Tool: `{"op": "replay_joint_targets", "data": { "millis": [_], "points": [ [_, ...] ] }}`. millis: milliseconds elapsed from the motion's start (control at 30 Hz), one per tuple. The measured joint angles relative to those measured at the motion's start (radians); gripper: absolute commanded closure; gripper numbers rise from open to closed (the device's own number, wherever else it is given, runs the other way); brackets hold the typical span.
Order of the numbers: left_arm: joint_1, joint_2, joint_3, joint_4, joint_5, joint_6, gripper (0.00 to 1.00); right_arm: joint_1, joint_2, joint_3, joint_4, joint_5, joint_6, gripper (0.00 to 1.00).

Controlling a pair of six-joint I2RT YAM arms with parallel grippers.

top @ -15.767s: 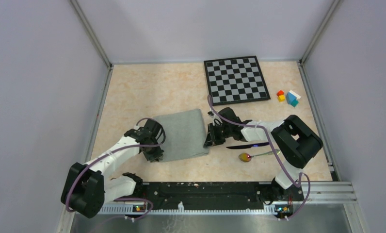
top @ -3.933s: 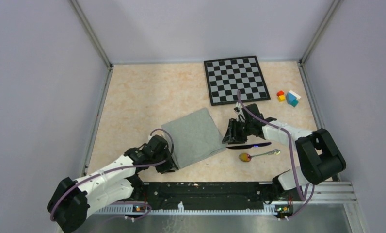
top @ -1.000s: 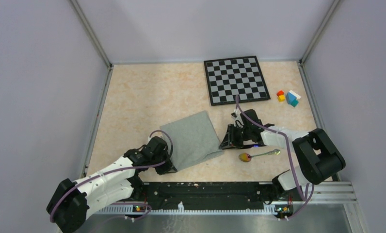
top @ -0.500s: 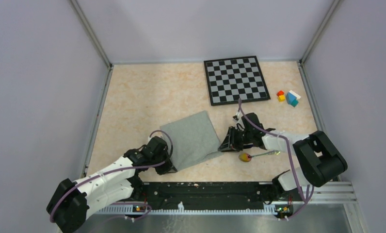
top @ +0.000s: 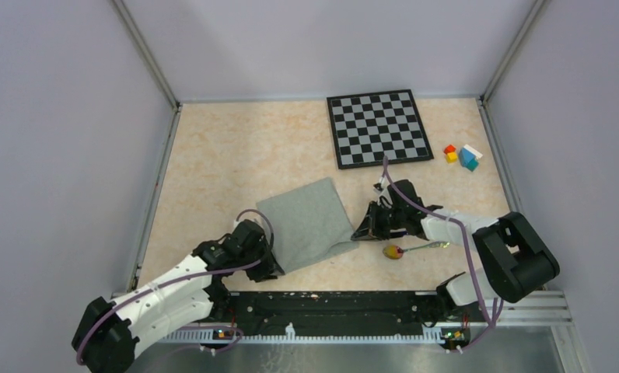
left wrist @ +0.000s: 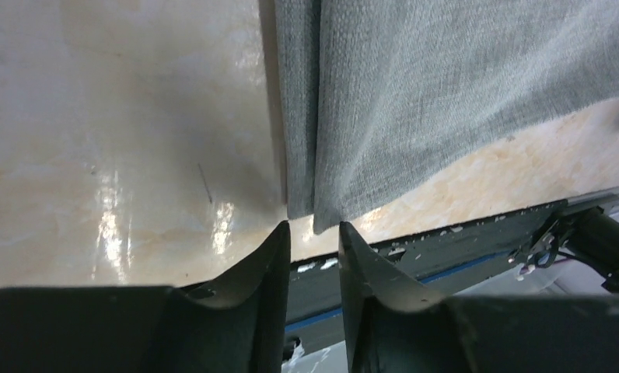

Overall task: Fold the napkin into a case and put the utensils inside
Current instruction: Pick up the top corner of the square-folded napkin from the center of the board, then fold the top corner of the square-folded napkin at the center of the board.

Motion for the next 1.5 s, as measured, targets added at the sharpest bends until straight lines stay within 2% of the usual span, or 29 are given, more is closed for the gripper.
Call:
{"op": "replay_joint_targets", "data": {
  "millis": [67,200,467,767,933,1100,1500],
  "points": [
    [0.0,-0.039,0.006,-0.037,-0.002,-0.005,0.54,0.005,0.0,0.006,-0.012,0.001,-0.01,1.0],
    [0.0,-0.082,0.021,-0.069,-0.014,-0.012,0.52,0.029,0.002,0.051,-0.027,-0.003,-0.029,1.0],
    [0.0,-0.046,0.006,-0.064,-0.049,-0.023,0.7,0.109,0.084,0.198,-0.028,-0.013,-0.058,1.0],
    [0.0,-0.022,-0.024,-0.015,-0.056,-0.034,0.91,0.246,0.426,0.581,-0.014,-0.034,-0.073,1.0],
    [0.0,-0.023,-0.026,-0.012,-0.055,-0.042,0.97,0.28,0.61,0.766,0.029,-0.049,-0.053,1.0],
    [0.0,-0.034,-0.031,-0.014,-0.053,-0.048,1.0,0.287,0.715,0.869,0.043,-0.066,-0.034,1.0],
    [0.0,-0.045,-0.035,-0.014,-0.052,-0.049,1.0,0.306,0.845,1.059,0.06,-0.129,-0.026,1.0]
  ]
}}
